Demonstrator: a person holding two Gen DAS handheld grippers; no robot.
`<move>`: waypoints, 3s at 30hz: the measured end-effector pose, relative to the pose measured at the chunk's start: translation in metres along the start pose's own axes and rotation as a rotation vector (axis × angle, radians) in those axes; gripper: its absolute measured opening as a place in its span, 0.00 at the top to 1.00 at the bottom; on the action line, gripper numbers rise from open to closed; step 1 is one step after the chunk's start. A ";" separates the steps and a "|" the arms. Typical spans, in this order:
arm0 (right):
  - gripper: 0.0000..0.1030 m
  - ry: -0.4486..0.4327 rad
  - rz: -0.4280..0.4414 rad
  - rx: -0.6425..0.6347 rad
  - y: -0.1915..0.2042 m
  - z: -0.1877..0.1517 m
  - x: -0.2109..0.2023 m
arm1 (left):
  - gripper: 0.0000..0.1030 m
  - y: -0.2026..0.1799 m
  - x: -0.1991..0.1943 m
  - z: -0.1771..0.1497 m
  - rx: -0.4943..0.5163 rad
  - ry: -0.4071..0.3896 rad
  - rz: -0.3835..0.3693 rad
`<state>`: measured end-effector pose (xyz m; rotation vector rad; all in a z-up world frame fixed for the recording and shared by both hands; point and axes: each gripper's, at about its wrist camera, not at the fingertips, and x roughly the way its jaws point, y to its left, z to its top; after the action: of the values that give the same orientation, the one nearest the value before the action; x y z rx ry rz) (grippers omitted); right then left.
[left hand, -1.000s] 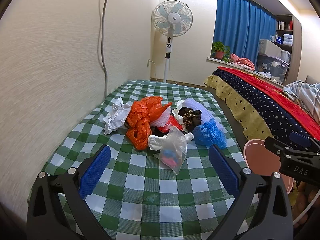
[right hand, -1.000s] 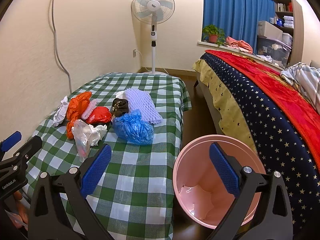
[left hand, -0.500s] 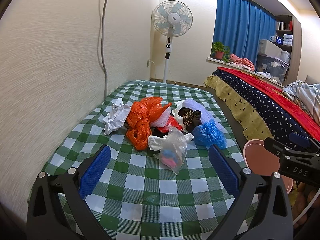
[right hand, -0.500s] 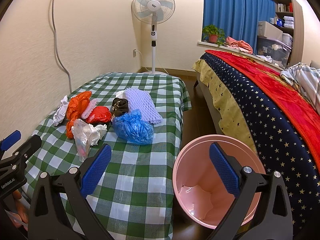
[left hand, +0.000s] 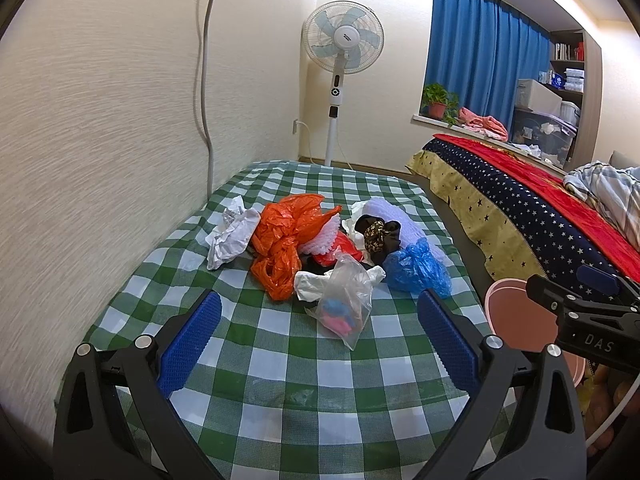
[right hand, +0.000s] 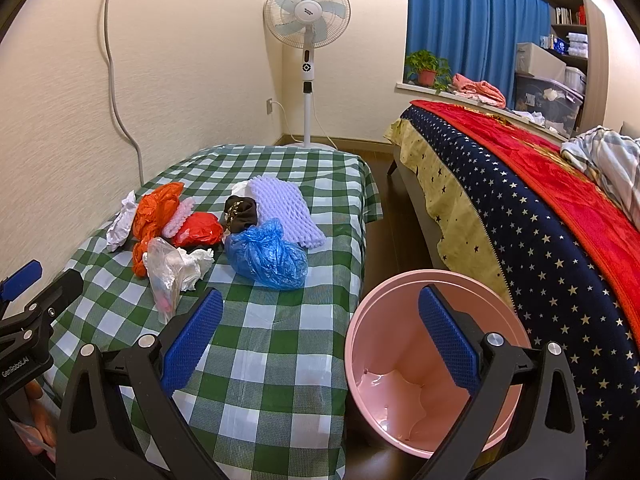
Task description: Collect trash
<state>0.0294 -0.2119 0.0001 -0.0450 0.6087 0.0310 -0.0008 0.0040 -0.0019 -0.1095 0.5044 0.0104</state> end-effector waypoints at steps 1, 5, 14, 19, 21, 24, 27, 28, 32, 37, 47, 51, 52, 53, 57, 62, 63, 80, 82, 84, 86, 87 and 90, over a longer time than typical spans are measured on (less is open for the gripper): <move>0.07 0.000 0.000 0.000 0.000 0.000 0.000 | 0.08 0.000 0.000 0.000 -0.001 0.000 0.000; 0.07 0.001 0.000 0.001 0.000 0.000 0.000 | 0.08 0.000 0.000 0.000 -0.001 -0.001 0.000; 0.27 0.038 0.052 0.031 -0.002 -0.005 0.010 | 0.13 0.000 0.007 0.001 -0.023 0.008 0.003; 0.44 0.059 0.113 0.061 -0.005 -0.003 0.024 | 0.40 -0.002 0.022 0.006 -0.024 0.018 -0.001; 0.48 0.063 0.127 0.077 -0.006 -0.001 0.031 | 0.48 0.001 0.029 0.008 -0.028 0.025 -0.003; 0.48 0.074 0.142 0.097 -0.008 0.003 0.045 | 0.55 0.002 0.044 0.013 -0.031 0.033 -0.003; 0.48 0.081 0.153 0.111 -0.008 0.007 0.059 | 0.55 0.007 0.061 0.018 -0.033 0.046 0.019; 0.48 0.082 0.159 0.116 -0.007 0.009 0.064 | 0.55 0.008 0.067 0.020 -0.036 0.052 0.029; 0.48 0.097 0.171 0.132 -0.003 0.014 0.087 | 0.55 0.022 0.089 0.024 -0.064 0.082 0.061; 0.44 0.141 0.191 0.150 0.004 0.015 0.117 | 0.55 0.029 0.117 0.029 -0.079 0.123 0.078; 0.34 0.207 0.194 0.132 0.020 0.013 0.155 | 0.55 0.028 0.154 0.030 -0.084 0.191 0.085; 0.34 0.228 0.192 0.121 0.024 0.012 0.164 | 0.55 0.033 0.167 0.025 -0.092 0.235 0.098; 0.35 0.236 0.188 0.116 0.025 0.011 0.166 | 0.55 0.033 0.169 0.024 -0.091 0.243 0.103; 0.37 0.245 0.184 0.111 0.026 0.010 0.168 | 0.55 0.034 0.170 0.023 -0.093 0.251 0.106; 0.59 0.267 0.194 0.113 0.025 0.007 0.172 | 0.67 0.037 0.172 0.021 -0.108 0.267 0.092; 0.95 0.261 0.222 0.096 0.025 0.009 0.164 | 0.79 0.034 0.164 0.025 -0.102 0.244 0.076; 0.96 0.251 0.222 0.095 0.024 0.010 0.161 | 0.80 0.034 0.161 0.026 -0.101 0.236 0.074; 0.97 0.074 0.183 0.110 -0.001 0.025 0.058 | 0.84 0.014 0.075 0.039 -0.080 0.086 0.006; 0.97 0.053 0.171 0.103 -0.005 0.025 0.044 | 0.84 0.011 0.065 0.037 -0.086 0.079 -0.011; 0.97 0.043 0.158 0.110 -0.012 0.024 0.031 | 0.84 0.007 0.053 0.036 -0.075 0.064 -0.019; 0.97 0.029 0.143 0.132 -0.023 0.022 0.015 | 0.84 0.001 0.042 0.037 -0.062 0.051 -0.035; 0.97 0.022 0.134 0.141 -0.028 0.022 0.010 | 0.84 -0.002 0.037 0.038 -0.060 0.047 -0.047; 0.97 0.006 0.104 0.175 -0.043 0.020 -0.006 | 0.84 -0.013 0.028 0.038 -0.052 0.039 -0.083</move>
<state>0.0380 -0.2543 0.0216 0.1557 0.6171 0.0781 0.0425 -0.0050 0.0194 -0.1821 0.5388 -0.0602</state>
